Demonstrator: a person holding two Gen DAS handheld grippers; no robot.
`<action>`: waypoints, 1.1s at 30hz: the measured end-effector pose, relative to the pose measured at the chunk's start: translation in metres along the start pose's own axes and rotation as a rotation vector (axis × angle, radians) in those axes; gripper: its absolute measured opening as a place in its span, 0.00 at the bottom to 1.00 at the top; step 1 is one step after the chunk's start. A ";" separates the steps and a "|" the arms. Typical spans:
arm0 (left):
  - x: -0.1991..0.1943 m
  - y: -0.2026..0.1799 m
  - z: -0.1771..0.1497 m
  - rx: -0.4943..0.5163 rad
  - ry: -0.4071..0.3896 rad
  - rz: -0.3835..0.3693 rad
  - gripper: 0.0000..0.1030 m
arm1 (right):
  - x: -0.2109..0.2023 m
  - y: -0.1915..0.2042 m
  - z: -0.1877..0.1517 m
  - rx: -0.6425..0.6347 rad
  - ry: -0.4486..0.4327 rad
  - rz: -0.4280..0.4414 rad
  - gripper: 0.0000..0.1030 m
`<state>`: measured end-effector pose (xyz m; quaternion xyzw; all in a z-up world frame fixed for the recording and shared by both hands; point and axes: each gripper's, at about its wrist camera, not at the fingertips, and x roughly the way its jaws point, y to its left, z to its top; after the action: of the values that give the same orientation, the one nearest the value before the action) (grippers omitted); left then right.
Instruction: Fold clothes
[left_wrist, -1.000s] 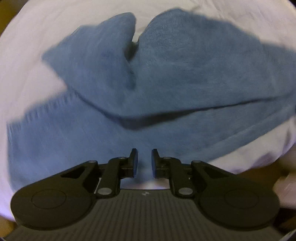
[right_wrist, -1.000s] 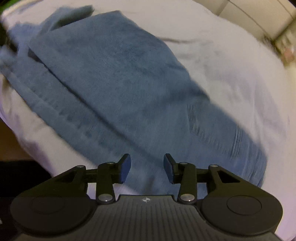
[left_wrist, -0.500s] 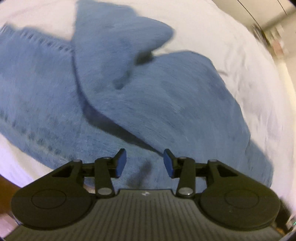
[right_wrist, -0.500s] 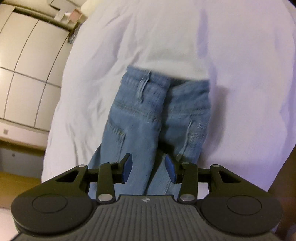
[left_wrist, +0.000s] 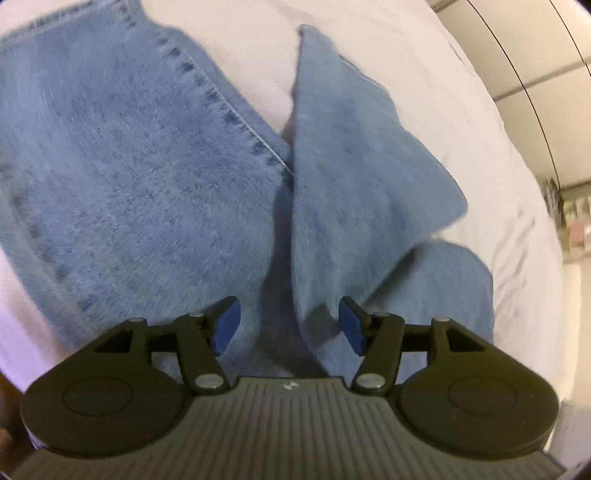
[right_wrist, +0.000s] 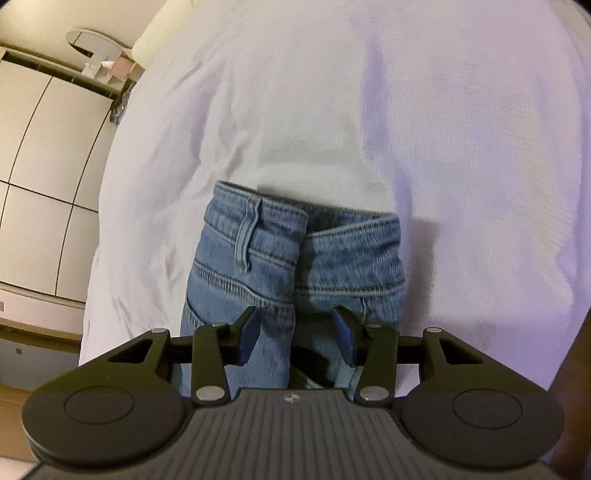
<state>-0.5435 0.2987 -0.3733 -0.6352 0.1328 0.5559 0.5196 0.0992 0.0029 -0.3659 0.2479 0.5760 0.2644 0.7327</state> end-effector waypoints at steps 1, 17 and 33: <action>0.002 -0.003 0.001 0.024 0.005 0.006 0.36 | 0.004 0.003 0.003 -0.016 0.004 -0.004 0.43; -0.054 -0.002 -0.056 0.459 -0.107 0.146 0.05 | -0.032 -0.003 -0.011 -0.117 0.025 -0.074 0.07; -0.058 -0.003 -0.072 0.452 -0.071 0.206 0.18 | -0.024 0.024 -0.027 -0.383 -0.010 -0.397 0.48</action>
<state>-0.5209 0.2183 -0.3341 -0.4661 0.2992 0.5841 0.5933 0.0661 0.0057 -0.3380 -0.0118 0.5492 0.2185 0.8065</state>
